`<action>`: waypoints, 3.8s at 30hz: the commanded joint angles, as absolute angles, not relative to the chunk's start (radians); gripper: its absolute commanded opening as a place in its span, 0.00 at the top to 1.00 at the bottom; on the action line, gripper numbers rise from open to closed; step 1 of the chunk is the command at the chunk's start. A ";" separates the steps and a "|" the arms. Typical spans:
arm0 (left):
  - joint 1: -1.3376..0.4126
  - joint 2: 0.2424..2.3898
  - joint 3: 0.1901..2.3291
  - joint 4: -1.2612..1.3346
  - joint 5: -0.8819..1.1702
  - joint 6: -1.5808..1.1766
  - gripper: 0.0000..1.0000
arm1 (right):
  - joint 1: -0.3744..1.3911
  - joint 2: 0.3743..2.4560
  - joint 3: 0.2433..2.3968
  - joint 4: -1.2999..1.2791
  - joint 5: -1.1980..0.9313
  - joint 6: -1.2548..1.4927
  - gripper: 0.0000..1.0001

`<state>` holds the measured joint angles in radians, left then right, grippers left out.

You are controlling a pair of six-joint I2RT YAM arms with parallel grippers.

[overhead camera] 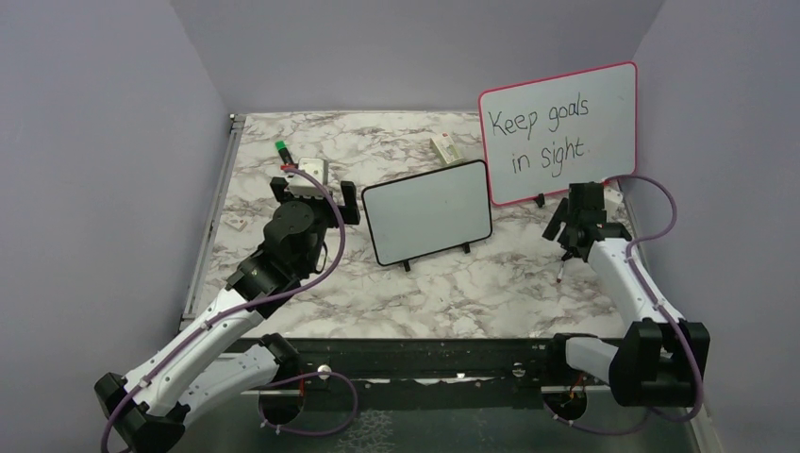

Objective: Write a sentence on the whiteboard
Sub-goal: Pick up the whiteboard marker at the center of the board, then open the pen cap.

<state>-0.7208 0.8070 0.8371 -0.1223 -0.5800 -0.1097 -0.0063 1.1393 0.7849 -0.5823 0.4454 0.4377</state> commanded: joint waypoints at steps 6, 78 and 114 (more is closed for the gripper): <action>-0.708 0.809 0.829 -0.130 -0.623 -0.150 0.01 | -0.204 1.307 0.720 -0.504 0.215 0.479 0.10; -0.640 0.979 0.886 -0.381 0.105 -0.804 0.06 | 0.575 1.082 0.951 -0.612 -0.211 0.345 0.99; -0.653 1.046 0.798 -0.199 0.219 -1.007 0.87 | 0.968 1.238 1.027 -0.338 -0.089 0.242 1.00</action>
